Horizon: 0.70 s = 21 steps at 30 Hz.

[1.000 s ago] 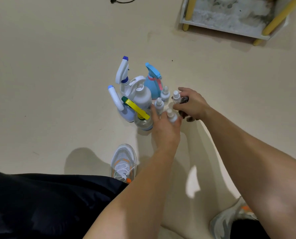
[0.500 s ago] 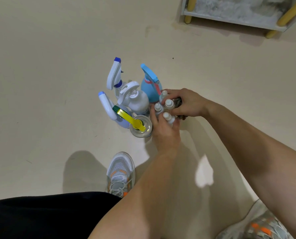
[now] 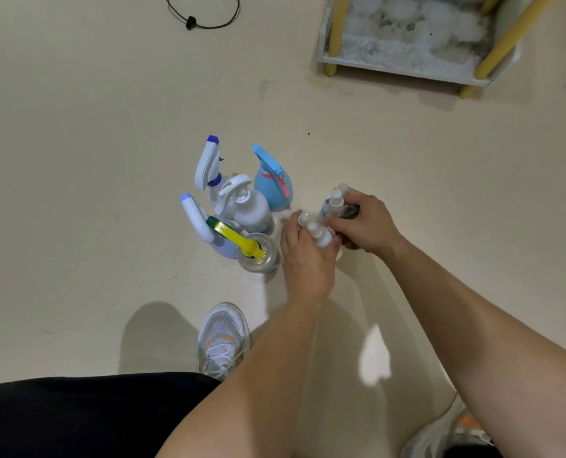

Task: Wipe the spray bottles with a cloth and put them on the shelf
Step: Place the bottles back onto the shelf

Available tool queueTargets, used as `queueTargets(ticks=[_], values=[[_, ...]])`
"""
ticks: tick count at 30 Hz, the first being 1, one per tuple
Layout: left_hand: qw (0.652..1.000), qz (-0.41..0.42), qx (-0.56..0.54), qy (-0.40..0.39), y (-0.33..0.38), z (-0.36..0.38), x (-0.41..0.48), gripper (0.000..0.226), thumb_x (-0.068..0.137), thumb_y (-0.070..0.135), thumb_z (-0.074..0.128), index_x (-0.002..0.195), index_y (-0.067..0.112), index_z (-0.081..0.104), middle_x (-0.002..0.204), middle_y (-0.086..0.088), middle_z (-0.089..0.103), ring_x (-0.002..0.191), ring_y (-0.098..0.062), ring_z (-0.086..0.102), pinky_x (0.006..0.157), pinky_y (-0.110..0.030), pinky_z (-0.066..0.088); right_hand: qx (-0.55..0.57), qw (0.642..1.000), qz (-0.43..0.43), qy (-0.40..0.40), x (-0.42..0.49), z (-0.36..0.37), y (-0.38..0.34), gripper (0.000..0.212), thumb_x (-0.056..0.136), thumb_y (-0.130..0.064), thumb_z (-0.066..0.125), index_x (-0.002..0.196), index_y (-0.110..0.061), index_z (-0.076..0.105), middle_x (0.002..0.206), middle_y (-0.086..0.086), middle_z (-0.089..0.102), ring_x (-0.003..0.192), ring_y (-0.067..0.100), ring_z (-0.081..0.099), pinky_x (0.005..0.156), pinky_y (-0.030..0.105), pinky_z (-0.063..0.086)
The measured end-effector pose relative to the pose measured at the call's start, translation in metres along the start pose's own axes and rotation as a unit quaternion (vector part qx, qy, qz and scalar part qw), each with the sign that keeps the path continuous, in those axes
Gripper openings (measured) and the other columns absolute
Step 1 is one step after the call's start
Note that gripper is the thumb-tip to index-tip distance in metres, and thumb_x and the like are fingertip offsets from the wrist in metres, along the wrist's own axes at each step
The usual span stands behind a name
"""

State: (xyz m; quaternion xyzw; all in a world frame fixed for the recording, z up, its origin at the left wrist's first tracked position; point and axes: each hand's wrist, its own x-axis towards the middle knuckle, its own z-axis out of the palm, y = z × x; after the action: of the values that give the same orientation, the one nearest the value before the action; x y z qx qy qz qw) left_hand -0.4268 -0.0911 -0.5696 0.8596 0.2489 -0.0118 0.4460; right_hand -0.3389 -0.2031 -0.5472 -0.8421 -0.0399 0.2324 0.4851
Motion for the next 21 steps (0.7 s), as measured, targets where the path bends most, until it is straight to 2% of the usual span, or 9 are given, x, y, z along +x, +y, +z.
queueTargets(ticks=[2, 4, 7, 9, 11, 13, 15, 19, 21], values=[[0.999, 0.013, 0.008, -0.036, 0.022, -0.011, -0.003, 0.057, 0.088, 0.055, 0.053, 0.122, 0.009, 0.056, 0.128, 0.0, 0.045, 0.115, -0.026, 0.052, 0.098, -0.047, 0.047, 0.037, 0.998, 0.032, 0.03, -0.017, -0.015, -0.01, 0.009, 0.076, -0.022, 0.072, 0.082, -0.016, 0.068, 0.071, 0.003, 0.063, 0.057, 0.021, 0.057, 0.055, 0.031, 0.044], [0.996, 0.044, 0.019, -0.078, 0.046, -0.02, -0.003, 0.046, 0.094, 0.046, 0.06, 0.118, 0.006, 0.057, 0.127, -0.001, 0.042, 0.111, -0.026, 0.053, 0.093, -0.042, 0.048, 0.064, 0.995, 0.064, 0.045, -0.033, -0.035, -0.025, 0.01, 0.078, -0.024, 0.074, 0.079, -0.016, 0.068, 0.068, 0.003, 0.062, 0.054, 0.022, 0.055, 0.05, 0.033, 0.043], [0.992, 0.072, 0.027, -0.102, 0.088, -0.031, 0.009, 0.054, 0.094, 0.038, 0.069, 0.129, -0.001, 0.054, 0.148, -0.009, 0.038, 0.117, -0.03, 0.056, 0.082, -0.028, 0.039, 0.069, 0.993, 0.069, 0.069, -0.049, -0.07, -0.053, 0.013, 0.078, -0.029, 0.076, 0.077, -0.018, 0.069, 0.066, 0.009, 0.064, 0.052, 0.023, 0.055, 0.047, 0.038, 0.046], [0.987, 0.083, 0.042, -0.127, 0.121, -0.034, 0.028, 0.055, 0.095, 0.038, 0.066, 0.13, -0.003, 0.053, 0.158, -0.009, 0.026, 0.117, -0.032, 0.058, 0.083, -0.031, 0.04, 0.069, 0.991, 0.065, 0.098, -0.046, -0.094, -0.07, 0.014, 0.077, -0.032, 0.076, 0.079, -0.019, 0.07, 0.067, 0.015, 0.066, 0.051, 0.023, 0.055, 0.045, 0.047, 0.053], [0.981, 0.099, 0.081, -0.149, 0.155, -0.035, 0.052, 0.055, 0.099, 0.037, 0.061, 0.135, -0.002, 0.048, 0.163, -0.006, 0.015, 0.122, -0.031, 0.056, 0.09, -0.034, 0.043, 0.06, 0.989, 0.057, 0.121, -0.032, -0.118, -0.084, 0.015, 0.078, -0.034, 0.077, 0.081, -0.021, 0.07, 0.069, 0.013, 0.068, 0.052, 0.023, 0.058, 0.043, 0.056, 0.054], [0.975, 0.119, 0.105, -0.155, 0.185, -0.033, 0.08, 0.054, 0.101, 0.034, 0.059, 0.138, -0.002, 0.044, 0.165, -0.004, 0.011, 0.126, -0.03, 0.053, 0.089, -0.032, 0.04, 0.054, 0.988, 0.051, 0.132, -0.01, -0.14, -0.094, 0.016, 0.079, -0.037, 0.077, 0.083, -0.023, 0.07, 0.07, 0.01, 0.069, 0.053, 0.024, 0.062, 0.044, 0.057, 0.054], [0.971, 0.132, 0.117, -0.162, 0.209, -0.028, 0.108, 0.05, 0.101, 0.032, 0.059, 0.135, -0.002, 0.045, 0.164, -0.004, 0.012, 0.123, -0.03, 0.055, 0.084, -0.031, 0.04, 0.056, 0.988, 0.047, 0.138, 0.017, -0.16, -0.103, 0.019, 0.08, -0.038, 0.077, 0.085, -0.021, 0.069, 0.069, 0.009, 0.069, 0.053, 0.025, 0.063, 0.043, 0.05, 0.053], [0.969, 0.138, 0.114, -0.172, 0.249, -0.032, 0.146, 0.048, 0.098, 0.036, 0.063, 0.126, -0.001, 0.051, 0.161, -0.006, 0.019, 0.123, -0.03, 0.055, 0.088, -0.039, 0.046, 0.056, 0.988, 0.046, 0.134, 0.05, -0.198, -0.131, 0.019, 0.083, -0.034, 0.08, 0.084, -0.02, 0.067, 0.069, 0.009, 0.068, 0.051, 0.022, 0.062, 0.04, 0.023, 0.04], [0.969, 0.134, 0.11, -0.177, 0.276, -0.048, 0.145, 0.048, 0.097, 0.038, 0.064, 0.123, -0.001, 0.053, 0.16, -0.006, 0.021, 0.122, -0.03, 0.055, 0.085, -0.037, 0.046, 0.049, 0.989, 0.044, 0.131, 0.048, -0.217, -0.156, 0.017, 0.083, -0.031, 0.081, 0.081, -0.022, 0.067, 0.072, 0.008, 0.067, 0.051, 0.019, 0.061, 0.038, 0.018, 0.036]])
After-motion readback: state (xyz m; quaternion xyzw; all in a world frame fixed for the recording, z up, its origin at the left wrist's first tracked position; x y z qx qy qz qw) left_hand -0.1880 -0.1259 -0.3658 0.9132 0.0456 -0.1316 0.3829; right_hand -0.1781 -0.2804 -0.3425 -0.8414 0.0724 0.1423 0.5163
